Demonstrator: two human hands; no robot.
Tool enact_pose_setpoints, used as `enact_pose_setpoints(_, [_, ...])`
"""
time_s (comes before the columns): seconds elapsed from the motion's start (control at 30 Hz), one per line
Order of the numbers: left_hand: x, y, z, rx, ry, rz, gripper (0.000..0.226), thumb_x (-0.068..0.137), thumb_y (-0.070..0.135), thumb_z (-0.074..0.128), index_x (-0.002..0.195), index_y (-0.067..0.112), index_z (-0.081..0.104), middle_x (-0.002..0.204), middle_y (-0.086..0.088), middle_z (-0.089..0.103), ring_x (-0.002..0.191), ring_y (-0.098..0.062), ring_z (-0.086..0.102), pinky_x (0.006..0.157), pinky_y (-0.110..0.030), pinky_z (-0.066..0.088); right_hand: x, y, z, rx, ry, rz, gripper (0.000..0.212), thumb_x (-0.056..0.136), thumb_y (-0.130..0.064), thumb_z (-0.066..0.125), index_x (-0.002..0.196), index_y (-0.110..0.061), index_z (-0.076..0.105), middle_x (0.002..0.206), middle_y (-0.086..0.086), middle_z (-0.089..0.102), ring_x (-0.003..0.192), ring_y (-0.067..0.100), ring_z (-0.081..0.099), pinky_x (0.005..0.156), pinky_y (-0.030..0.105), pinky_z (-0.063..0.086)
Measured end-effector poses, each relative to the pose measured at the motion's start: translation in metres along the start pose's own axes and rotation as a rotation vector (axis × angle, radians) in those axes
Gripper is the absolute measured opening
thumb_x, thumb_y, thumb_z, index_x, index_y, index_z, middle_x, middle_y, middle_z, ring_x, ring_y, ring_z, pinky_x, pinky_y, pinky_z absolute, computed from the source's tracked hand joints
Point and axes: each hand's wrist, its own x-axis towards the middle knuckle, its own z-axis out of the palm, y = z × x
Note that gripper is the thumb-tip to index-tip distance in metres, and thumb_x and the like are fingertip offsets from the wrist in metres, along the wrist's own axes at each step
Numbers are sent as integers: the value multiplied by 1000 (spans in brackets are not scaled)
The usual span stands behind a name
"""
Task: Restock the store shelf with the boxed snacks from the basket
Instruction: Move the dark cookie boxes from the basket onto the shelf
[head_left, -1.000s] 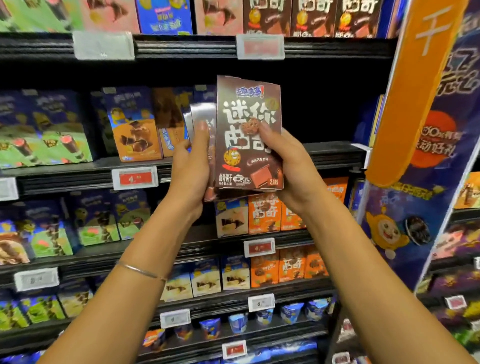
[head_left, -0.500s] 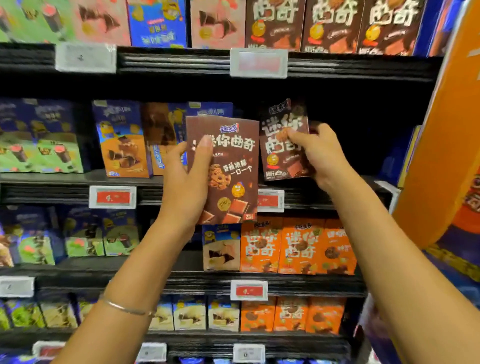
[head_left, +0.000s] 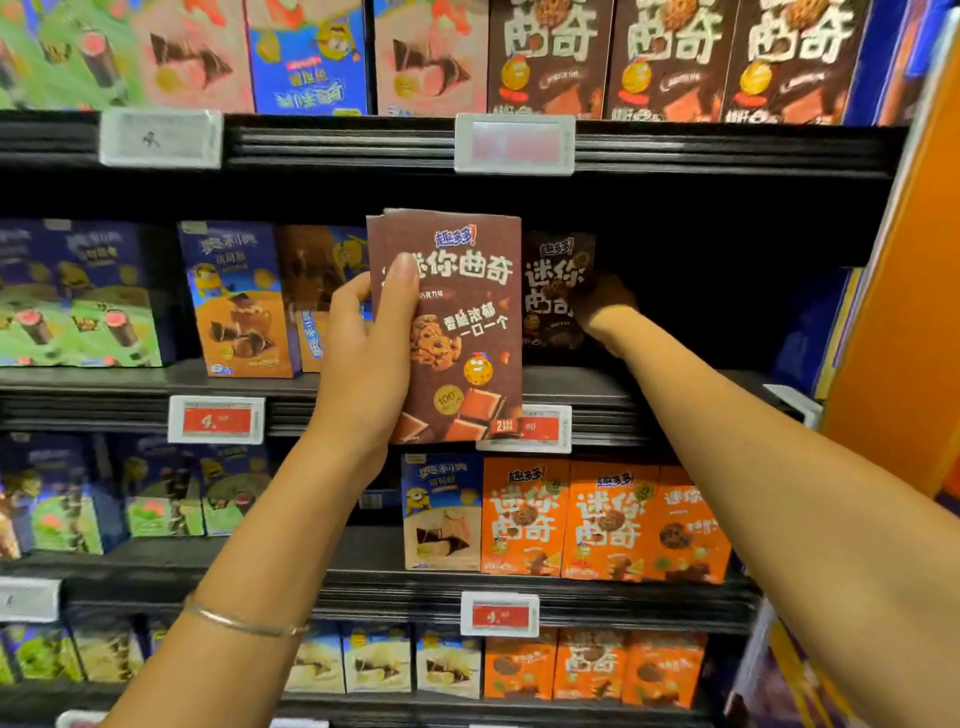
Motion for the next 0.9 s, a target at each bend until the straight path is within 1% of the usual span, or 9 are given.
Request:
enact_pose_setpoints(0.1, [1, -3, 3, 2, -15, -19, 60, 102, 59, 51, 143, 15, 52, 125, -8, 74, 104, -22, 78, 80, -36, 65, 5, 0, 9, -26, 3, -1, 39, 100, -40, 58, 126, -12, 65, 125, 12, 68, 99, 28, 65, 73, 29, 41])
enact_pose_setpoints(0.2, [2, -3, 5, -19, -23, -52, 60, 101, 60, 52, 143, 17, 52, 126, -7, 74, 106, -23, 77, 90, -46, 63, 7, 3, 14, -94, -18, -18, 36, 98, -34, 64, 125, -11, 65, 126, 13, 67, 109, 31, 65, 78, 31, 45])
enact_pose_setpoints(0.37, [3, -2, 6, -25, -36, -58, 63, 100, 61, 53, 144, 17, 52, 123, -6, 76, 104, -22, 78, 92, -48, 64, -10, 2, -5, -77, -111, 48, 41, 90, -21, 73, 128, -10, 61, 122, 12, 64, 110, 30, 63, 91, 37, 55])
enact_pose_setpoints(0.47, [3, -1, 7, -45, -15, -57, 63, 99, 62, 53, 144, 17, 51, 122, -5, 76, 102, -20, 78, 88, -45, 65, -51, -11, -32, 163, 43, 39, 17, 92, -21, 61, 104, -10, 63, 100, 7, 65, 88, 22, 64, 68, 28, 49])
enact_pose_setpoints(0.53, [1, 0, 9, -60, 1, -45, 62, 100, 61, 54, 143, 17, 51, 123, -4, 76, 103, -19, 78, 87, -42, 65, -95, -27, -48, 418, 107, -9, 12, 97, -36, 57, 98, -25, 61, 99, -2, 66, 86, 12, 63, 69, 27, 50])
enact_pose_setpoints(0.63, [-1, 2, 13, -101, 9, -43, 60, 101, 58, 56, 143, 17, 48, 119, -3, 77, 100, -17, 79, 79, -35, 66, -160, -47, -69, 697, -95, -32, 34, 96, -61, 49, 106, -33, 64, 108, -8, 73, 92, 6, 72, 76, 27, 60])
enact_pose_setpoints(0.7, [-3, 1, 17, -127, 17, -37, 55, 100, 56, 59, 139, 19, 47, 111, 1, 78, 95, -14, 79, 68, -25, 64, -197, -53, -74, 652, -261, -154, 50, 88, -71, 53, 120, -34, 62, 113, -12, 72, 99, 0, 70, 74, 22, 59])
enact_pose_setpoints(0.77, [-5, 0, 20, -144, 25, -21, 56, 99, 55, 61, 140, 21, 46, 110, 3, 77, 93, -10, 79, 64, -21, 61, -223, -58, -69, 575, -317, -234, 52, 85, -63, 66, 127, -34, 55, 116, -14, 68, 102, -5, 67, 69, 16, 57])
enact_pose_setpoints(0.9, [-7, 0, 19, -150, 5, 2, 74, 94, 72, 54, 145, 19, 43, 116, 3, 73, 95, -8, 78, 68, -24, 63, -236, -62, -60, 492, -205, -255, 56, 85, -45, 76, 133, -30, 50, 118, -15, 63, 103, -5, 66, 72, 19, 59])
